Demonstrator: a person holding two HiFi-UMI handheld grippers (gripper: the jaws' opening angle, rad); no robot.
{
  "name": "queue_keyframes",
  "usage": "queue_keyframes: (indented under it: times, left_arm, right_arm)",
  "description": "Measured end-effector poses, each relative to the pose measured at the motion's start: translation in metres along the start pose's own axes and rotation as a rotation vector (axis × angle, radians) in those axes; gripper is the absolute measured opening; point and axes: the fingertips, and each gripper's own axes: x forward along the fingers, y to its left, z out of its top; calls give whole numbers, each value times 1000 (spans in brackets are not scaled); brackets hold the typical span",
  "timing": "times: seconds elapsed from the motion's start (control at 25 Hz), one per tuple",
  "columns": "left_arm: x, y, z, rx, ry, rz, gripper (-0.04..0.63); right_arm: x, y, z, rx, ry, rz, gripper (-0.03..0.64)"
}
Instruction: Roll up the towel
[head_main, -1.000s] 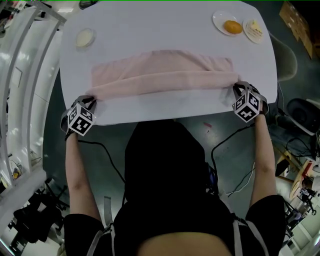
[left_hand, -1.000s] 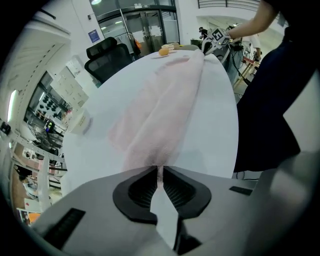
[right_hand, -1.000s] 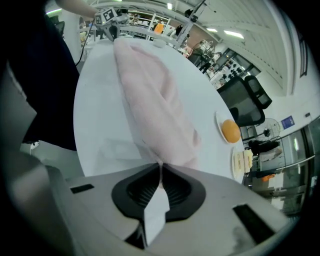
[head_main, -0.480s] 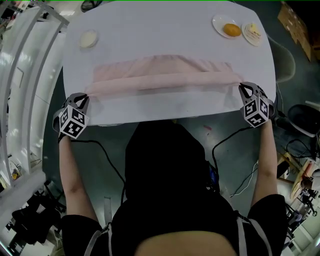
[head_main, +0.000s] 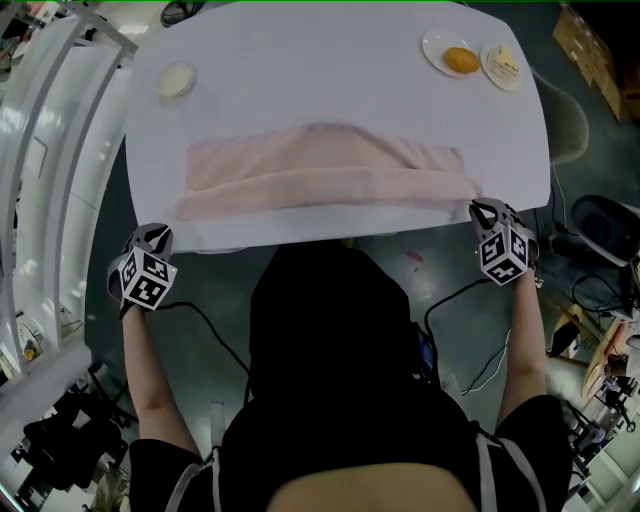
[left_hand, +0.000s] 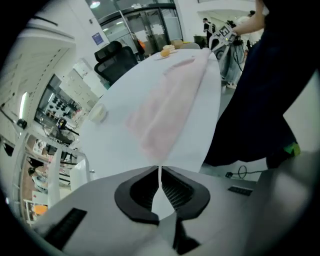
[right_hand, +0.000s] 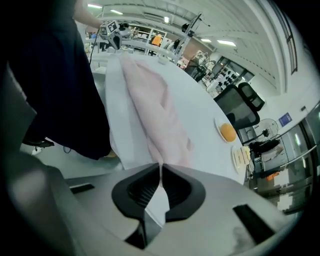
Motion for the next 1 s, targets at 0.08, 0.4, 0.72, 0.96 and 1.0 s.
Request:
queue_keyframes:
  times: [0.08,0.4,0.72,0.96,1.0]
  left_arm:
    - [0,-5,6,-36,-33,-8,23]
    - [20,-19,53,3,-129,-22,34]
    - [51,-26,49,148,3,-86,121]
    - [51,-19,50,183,24,-94,29]
    - [48,-18,49,180,21,-94,24]
  right_arm:
    - [1,-3,2,0,-2,-4,21]
    - [-1,-14,10,-22,3,-13,21]
    - [1,-18,9,-24,11,-14,21]
    - [-1,-23,9,-20,5,-14,21]
    - [-1,-23,10,-20,3,-13,21]
